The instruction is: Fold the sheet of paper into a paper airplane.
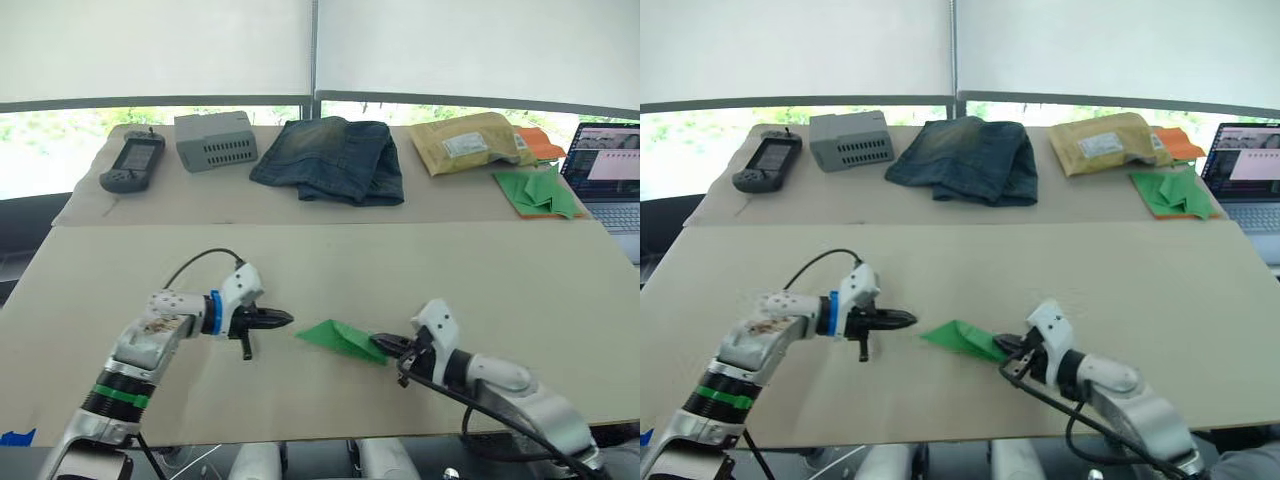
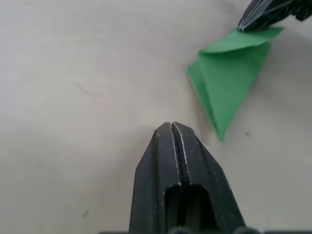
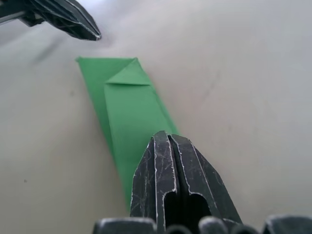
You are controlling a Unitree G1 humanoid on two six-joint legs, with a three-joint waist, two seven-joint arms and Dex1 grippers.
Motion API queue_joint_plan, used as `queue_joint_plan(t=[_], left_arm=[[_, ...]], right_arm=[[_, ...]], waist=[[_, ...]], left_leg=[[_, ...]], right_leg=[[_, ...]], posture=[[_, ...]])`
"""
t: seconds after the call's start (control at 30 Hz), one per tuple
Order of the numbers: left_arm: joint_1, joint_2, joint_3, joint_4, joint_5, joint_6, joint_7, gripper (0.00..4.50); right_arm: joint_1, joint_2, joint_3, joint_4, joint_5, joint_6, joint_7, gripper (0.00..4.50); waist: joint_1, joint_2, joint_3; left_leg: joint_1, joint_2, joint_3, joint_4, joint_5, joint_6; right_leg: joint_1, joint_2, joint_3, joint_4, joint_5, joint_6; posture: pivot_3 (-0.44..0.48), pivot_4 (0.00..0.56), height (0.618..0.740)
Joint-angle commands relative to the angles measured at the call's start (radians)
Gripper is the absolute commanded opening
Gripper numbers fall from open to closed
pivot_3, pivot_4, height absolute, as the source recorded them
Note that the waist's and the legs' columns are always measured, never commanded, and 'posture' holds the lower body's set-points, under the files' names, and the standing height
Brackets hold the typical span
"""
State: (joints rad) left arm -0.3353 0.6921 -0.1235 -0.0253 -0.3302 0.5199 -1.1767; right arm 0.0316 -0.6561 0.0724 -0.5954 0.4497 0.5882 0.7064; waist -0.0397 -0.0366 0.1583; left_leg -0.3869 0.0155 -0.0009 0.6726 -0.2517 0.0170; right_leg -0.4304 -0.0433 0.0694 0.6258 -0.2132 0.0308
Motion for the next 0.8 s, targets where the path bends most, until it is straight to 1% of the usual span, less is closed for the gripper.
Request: queue_joint_plan(t=[0.03,0.1,0.17,0.23,0.37,0.47,0.57,0.7,0.8], left_arm=[[0.038,0.076,0.03,-0.05,-0.053,0.005,-0.091,0.0],[0.062,0.101,0.04,-0.063,-0.075,0.008,-0.115,0.0],[0.078,0.107,0.055,-0.081,-0.096,0.017,-0.115,0.0],[0.092,0.11,0.075,-0.106,-0.123,0.029,-0.11,0.0],[0.133,0.115,0.108,-0.172,-0.17,0.059,-0.092,0.0],[0.162,0.117,0.118,-0.2,-0.175,0.065,-0.074,0.0],[0.179,0.115,0.121,-0.212,-0.17,0.065,-0.053,0.0],[0.18,0.102,0.109,-0.23,-0.177,0.073,-0.031,0.0],[0.181,0.079,0.083,-0.228,-0.17,0.07,-0.009,0.0]], right_arm=[[-0.021,-0.067,-0.004,-0.139,0.043,0.008,0.073,0.02],[-0.02,-0.088,0.035,-0.145,0.016,0.035,0.066,0.02],[-0.035,-0.076,0.072,-0.132,-0.01,0.052,0.04,0.02],[-0.074,-0.056,0.109,-0.12,-0.039,0.069,0.008,0.02],[-0.135,-0.051,0.184,-0.08,-0.119,0.084,-0.022,0.02],[-0.167,-0.03,0.177,-0.051,-0.127,0.086,-0.037,0.02],[-0.229,-0.049,0.163,0.008,-0.162,0.078,-0.029,0.02],[-0.317,-0.068,0.176,0.139,-0.221,0.047,-0.012,0.02],[-0.402,-0.056,0.196,0.249,-0.268,-0.04,0.025,0.02]], waist=[[-0.001,0.0,0.0],[0.0,-0.001,0.0],[0.004,-0.001,0.001],[0.008,-0.002,0.001],[0.006,-0.002,0.002],[0.006,-0.002,0.002],[0.006,-0.002,0.003],[0.006,-0.002,0.003],[0.005,-0.002,0.003]], left_leg=[[-0.001,0.0,0.0,0.0,0.0,0.0],[-0.001,0.0,0.0,-0.003,-0.001,-0.001],[-0.003,0.0,0.0,-0.003,-0.001,-0.001],[-0.006,0.0,0.0,-0.002,-0.001,-0.001],[-0.008,0.0,0.001,0.005,-0.001,-0.001],[-0.008,0.0,0.001,0.006,-0.001,-0.001],[-0.008,0.0,0.001,0.006,-0.001,-0.001],[-0.007,0.0,0.001,0.006,-0.001,-0.001],[-0.007,0.0,0.002,0.006,-0.001,-0.001]], right_leg=[[-0.001,0.0,0.0,0.0,-0.001,0.0],[-0.001,0.0,-0.001,-0.001,-0.002,0.0],[-0.004,-0.001,0.0,-0.001,-0.002,0.0],[-0.006,-0.002,0.0,0.0,-0.002,0.0],[-0.007,-0.002,0.0,0.001,0.0,0.002],[-0.006,-0.002,0.0,0.001,0.001,0.002],[-0.007,-0.001,0.0,0.002,0.001,0.002],[-0.007,-0.001,0.0,0.003,0.001,0.001],[-0.007,-0.001,0.0,0.003,0.001,0.001]], posture=[[0.0,0.15,0.728],[0.0,0.15,0.728],[0.0,0.15,0.728],[0.0,0.15,0.728],[0.0,0.15,0.728],[0.0,0.15,0.728],[0.0,0.15,0.728],[0.0,0.15,0.728],[0.0,0.15,0.728]])
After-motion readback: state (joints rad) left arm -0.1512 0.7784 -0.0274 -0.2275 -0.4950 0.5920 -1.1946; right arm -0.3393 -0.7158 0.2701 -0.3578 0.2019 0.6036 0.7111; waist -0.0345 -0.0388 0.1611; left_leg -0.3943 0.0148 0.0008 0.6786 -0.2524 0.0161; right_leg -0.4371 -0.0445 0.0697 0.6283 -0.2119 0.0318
